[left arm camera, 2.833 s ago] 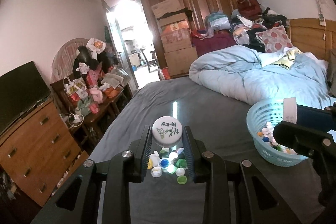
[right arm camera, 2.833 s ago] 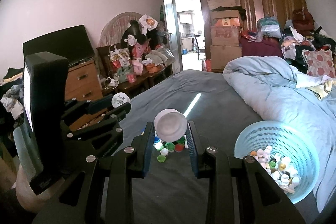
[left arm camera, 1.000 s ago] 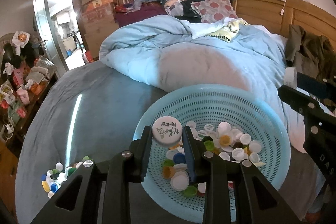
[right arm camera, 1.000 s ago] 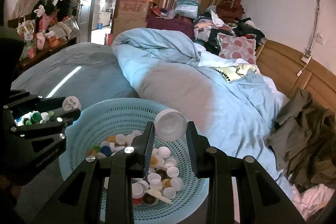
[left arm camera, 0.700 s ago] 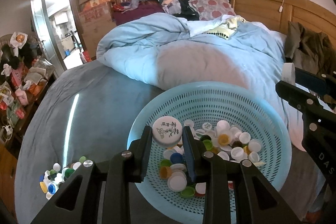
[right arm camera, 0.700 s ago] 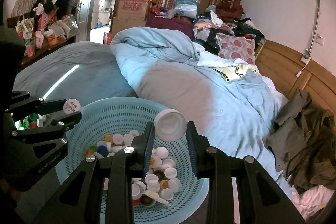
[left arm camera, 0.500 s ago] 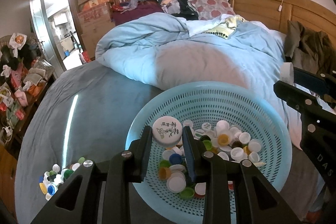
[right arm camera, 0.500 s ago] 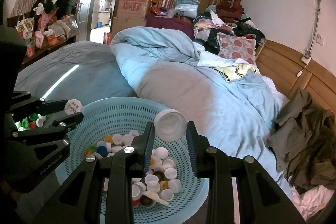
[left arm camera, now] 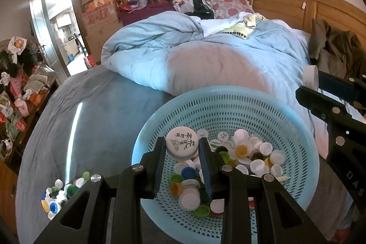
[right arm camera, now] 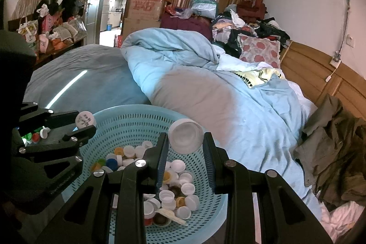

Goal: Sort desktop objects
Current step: 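Open both tools to drop the caps into the basket, then swing both tools away from the basket back toward the cap pile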

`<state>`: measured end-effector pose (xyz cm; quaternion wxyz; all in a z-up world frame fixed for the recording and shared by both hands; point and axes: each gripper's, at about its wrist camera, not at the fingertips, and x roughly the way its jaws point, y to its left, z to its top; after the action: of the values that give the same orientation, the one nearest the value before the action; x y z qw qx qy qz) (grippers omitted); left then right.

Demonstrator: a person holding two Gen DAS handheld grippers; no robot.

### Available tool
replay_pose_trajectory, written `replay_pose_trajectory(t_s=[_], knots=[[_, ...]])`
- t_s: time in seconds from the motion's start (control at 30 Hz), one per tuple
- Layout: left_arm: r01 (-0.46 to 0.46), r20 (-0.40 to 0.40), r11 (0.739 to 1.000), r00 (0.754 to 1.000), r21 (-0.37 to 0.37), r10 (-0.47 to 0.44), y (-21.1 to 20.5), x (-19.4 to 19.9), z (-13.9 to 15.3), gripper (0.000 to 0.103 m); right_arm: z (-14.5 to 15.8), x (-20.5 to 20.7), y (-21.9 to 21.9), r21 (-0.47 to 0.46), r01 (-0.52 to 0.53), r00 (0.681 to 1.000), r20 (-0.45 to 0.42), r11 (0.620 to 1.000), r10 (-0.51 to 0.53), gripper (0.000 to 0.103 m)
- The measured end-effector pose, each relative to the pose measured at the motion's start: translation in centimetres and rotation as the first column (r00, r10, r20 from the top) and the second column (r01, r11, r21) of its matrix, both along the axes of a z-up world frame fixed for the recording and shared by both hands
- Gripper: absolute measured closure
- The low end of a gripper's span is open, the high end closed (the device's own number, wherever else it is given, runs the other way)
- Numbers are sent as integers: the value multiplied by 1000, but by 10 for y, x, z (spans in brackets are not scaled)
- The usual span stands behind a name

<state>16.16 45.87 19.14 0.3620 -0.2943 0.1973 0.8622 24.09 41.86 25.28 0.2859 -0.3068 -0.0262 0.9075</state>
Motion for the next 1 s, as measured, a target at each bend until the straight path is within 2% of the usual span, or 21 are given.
replay_pose_trajectory(t_s=[0.13, 0.17, 0.23, 0.27, 0.33, 0.47, 0.5, 0.57, 0.63, 0.7, 0.77, 0.8, 0.83, 0.9, 0.93, 1.0], knots=[[0, 13, 1000, 1000, -5, 0, 1, -1, -3, 71, -4, -2, 3, -4, 2, 1000, 1, 1000, -2, 76], [-2, 17, 1000, 1000, -9, 2, 1, -2, -5, 68, -3, -2, 3, -3, 3, 1000, 0, 1000, -3, 76], [-13, 18, 1000, 1000, -8, 13, 0, -3, -6, 32, -4, -3, 3, -4, 1, 1000, 9, 1000, -1, 74], [-21, 12, 1000, 1000, -3, 21, -2, -3, -6, 26, -4, -3, 3, -7, 1, 1000, 7, 1000, -1, 71], [-30, 12, 1000, 999, -3, 30, -4, -4, -6, 23, -4, -3, 2, -3, 5, 1000, 5, 1000, -5, 62], [-51, 51, 998, 997, 22, 50, -13, -12, -4, 16, -2, -1, -1, 0, 10, 1000, -5, 1000, -10, 59], [-58, 73, 998, 996, 38, 55, -18, -15, -3, 16, 0, 0, -2, 3, 12, 1000, -8, 1000, -12, 55], [-64, 148, 993, 988, 95, 49, -31, -23, 5, 16, 3, 1, -7, -2, 4, 1000, -15, 1000, -4, 47], [-72, 218, 977, 976, 203, 26, -55, -30, 25, 16, 7, 2, -16, -9, -25, 1000, -17, 1000, 24, 41], [-89, 295, 939, 955, 333, -14, -84, -38, 50, 16, 12, 1, -36, -4, -79, 997, -9, 997, 79, 36], [-125, 378, 864, 922, 488, -80, -123, -49, 78, 9, 15, 0, -65, 0, -160, 987, 3, 987, 160, 33], [-145, 400, 820, 910, 554, -109, -144, -52, 93, 1, 14, 0, -80, 6, -194, 981, 11, 981, 193, 30], [-167, 413, 767, 900, 620, -138, -168, -55, 108, 0, 14, -1, -98, 14, -243, 970, 29, 970, 242, 27], [-189, 438, 683, 874, 705, -210, -206, -60, 129, 0, 12, -3, -138, 36, -343, 938, 67, 939, 340, 25], [-203, 448, 650, 863, 732, -235, -225, -61, 137, 0, 12, -3, -155, 42, -384, 921, 80, 922, 380, 25], [-241, 460, 609, 857, 756, -232, -258, -59, 147, 0, 15, -5, -191, 52, -468, 881, 107, 882, 461, 23]])
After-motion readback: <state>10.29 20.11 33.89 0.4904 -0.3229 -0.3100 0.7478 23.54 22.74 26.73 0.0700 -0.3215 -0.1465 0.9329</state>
